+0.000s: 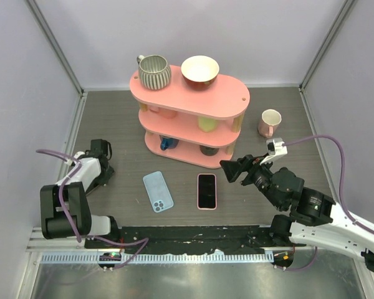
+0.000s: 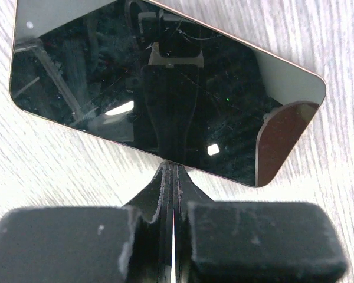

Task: Put the phone into the phone case

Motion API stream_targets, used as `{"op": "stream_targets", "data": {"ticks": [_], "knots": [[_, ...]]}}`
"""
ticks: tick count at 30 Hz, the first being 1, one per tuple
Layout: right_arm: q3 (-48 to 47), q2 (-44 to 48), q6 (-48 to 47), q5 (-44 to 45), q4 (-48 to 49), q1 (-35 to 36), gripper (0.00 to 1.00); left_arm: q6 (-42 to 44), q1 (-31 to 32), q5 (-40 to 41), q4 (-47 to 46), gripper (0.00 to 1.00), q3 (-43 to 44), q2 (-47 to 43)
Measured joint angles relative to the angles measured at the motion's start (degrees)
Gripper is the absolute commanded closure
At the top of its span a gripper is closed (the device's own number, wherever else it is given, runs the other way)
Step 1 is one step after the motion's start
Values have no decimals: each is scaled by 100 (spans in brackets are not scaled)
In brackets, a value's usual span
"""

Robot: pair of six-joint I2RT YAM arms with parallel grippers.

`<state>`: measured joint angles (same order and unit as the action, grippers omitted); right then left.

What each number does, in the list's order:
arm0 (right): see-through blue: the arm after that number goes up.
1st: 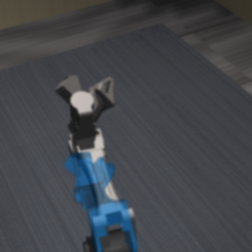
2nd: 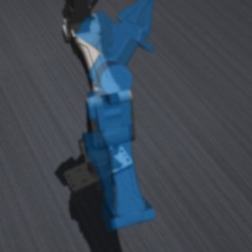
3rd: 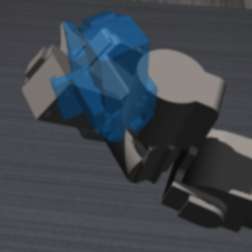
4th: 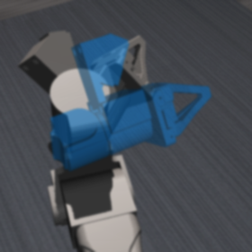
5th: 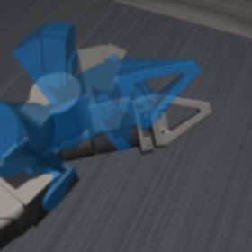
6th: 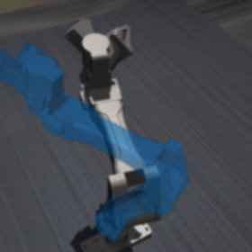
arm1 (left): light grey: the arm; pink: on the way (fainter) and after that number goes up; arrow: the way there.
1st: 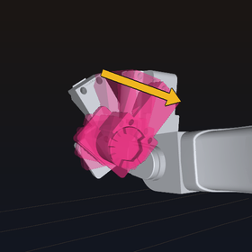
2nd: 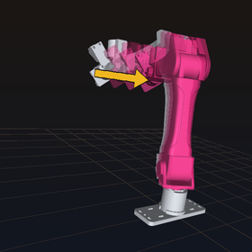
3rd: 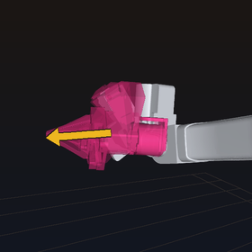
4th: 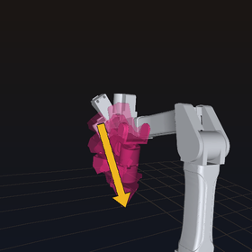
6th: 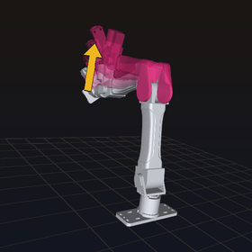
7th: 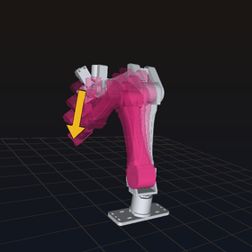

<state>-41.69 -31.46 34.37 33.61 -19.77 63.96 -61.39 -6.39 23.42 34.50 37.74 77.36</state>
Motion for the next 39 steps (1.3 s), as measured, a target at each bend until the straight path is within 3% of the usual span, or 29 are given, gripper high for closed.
{"op": "stream_targets", "data": {"ticks": [11, 20, 22, 23, 26, 28, 30, 31, 32, 33, 37, 39], "knots": [[2, 120, -2, 245, 2, 0, 17, 671, 0, 330, -343, 100, 1204, 1366], [2, 105, -15, 293, 0, 0, 17, 1390, -155, 385, -555, 100, 2037, 1945], [4, 107, -22, 293, 2, 0, 17, 1591, -295, 291, -538, 87, 2140, 1943], [4, 109, -22, 293, 2, 0, 17, 1751, -374, 240, -535, 61, 2192, 1943], [15, 125, -22, 295, -2, 0, 17, 2380, -608, 138, -498, 29, 2330, 1860], [31, 177, -22, 297, -2, 0, 17, 2680, -730, 188, -479, 32, 2341, 1692], [44, 264, -22, 299, -2, 0, 17, 2911, -918, 208, -442, 42, 2339, 1443], [46, 315, -22, 302, -2, 0, 17, 3025, -1073, 219, -442, 47, 2330, 1276], [44, 361, -24, 302, -2, 0, 17, 3051, -1189, 232, -433, 61, 2326, 1172], [44, 411, -26, 304, -4, 0, 17, 3069, -1355, 245, -428, 69, 2312, 1043], [42, 592, -61, 334, -111, 0, 17, 2938, -1749, 656, -269, 82, 2306, 979], [33, 721, -92, 358, -236, 0, 17, 2898, -1832, 872, -131, 93, 2319, 1145]]}}
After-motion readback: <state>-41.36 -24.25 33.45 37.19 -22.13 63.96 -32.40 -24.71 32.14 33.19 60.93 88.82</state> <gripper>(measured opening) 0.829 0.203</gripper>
